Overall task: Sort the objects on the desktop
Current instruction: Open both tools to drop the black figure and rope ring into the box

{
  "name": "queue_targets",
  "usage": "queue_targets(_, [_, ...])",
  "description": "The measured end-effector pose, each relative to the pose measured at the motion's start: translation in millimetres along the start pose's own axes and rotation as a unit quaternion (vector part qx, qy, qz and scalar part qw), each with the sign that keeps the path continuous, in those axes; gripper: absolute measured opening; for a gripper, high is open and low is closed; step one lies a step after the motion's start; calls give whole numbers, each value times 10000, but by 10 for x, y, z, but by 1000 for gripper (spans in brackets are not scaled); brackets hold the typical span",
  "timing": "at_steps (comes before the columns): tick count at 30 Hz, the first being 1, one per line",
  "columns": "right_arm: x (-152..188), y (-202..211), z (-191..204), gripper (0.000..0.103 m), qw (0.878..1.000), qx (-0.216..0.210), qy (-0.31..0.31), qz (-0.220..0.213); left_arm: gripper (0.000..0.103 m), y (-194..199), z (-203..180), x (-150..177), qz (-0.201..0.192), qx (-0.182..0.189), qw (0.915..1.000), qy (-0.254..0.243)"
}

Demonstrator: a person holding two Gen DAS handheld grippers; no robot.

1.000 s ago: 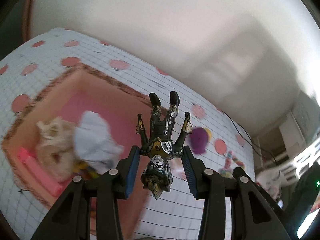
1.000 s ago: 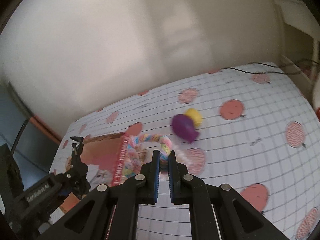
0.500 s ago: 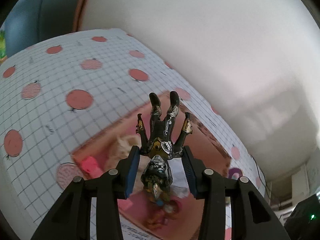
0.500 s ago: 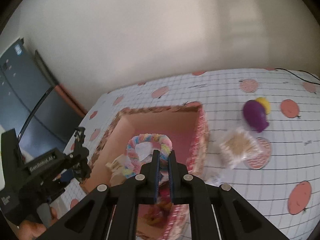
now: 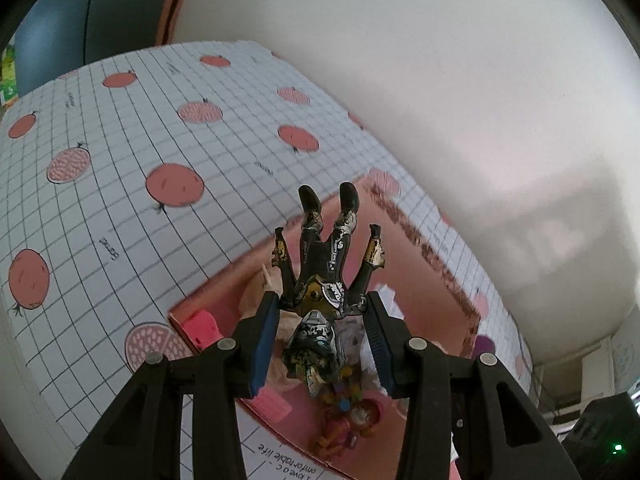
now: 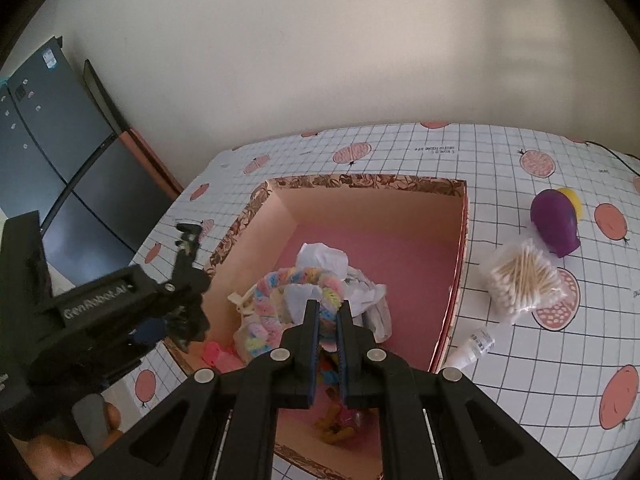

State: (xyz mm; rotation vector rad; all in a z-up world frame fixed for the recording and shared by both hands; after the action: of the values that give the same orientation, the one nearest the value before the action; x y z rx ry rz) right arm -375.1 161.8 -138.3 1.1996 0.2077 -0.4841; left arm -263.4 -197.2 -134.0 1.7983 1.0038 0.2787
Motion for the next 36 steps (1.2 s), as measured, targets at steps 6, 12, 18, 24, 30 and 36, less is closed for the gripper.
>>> queue_targets(6, [8,-46,-34,8,9999,24,-42,125,45,-175,-31,63,375,-155,9992,-55])
queue_targets(12, [7,-53,-41,9,9998,24,-52,164,45,-229,-58,100,505,-272,9983,-70])
queue_targets(18, [15,-51,-49,11,9998,9,-65,192,45,-264,-81,113,563,-346,9978,-86])
queue_targets(24, [16,-41,-81,12,9998,3,-118,189,45,-260,-82,116,576,-439,9973,-81])
queue_targets(30, [27,-63,-75,33,9996,110,-63,234,48,-300,-70,115,651,-596,9961,-60])
queue_targets(36, [20,-45,-56,33,9997,176,-8,180,54,-286,-84,115,617,-595,9963,-64])
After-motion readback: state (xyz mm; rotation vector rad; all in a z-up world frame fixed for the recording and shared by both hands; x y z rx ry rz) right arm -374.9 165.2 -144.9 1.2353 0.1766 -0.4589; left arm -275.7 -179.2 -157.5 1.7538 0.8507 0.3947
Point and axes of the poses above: each gripper's, at about its wrist camera, not at the fingertips, and y roughly against the way its jaws point, z to its left, x to its underside, the point moved 3 cm from there along -y, roughly the way its jaws point, and after that the axes turned 14 degrees about z, right-handed, at the moved point
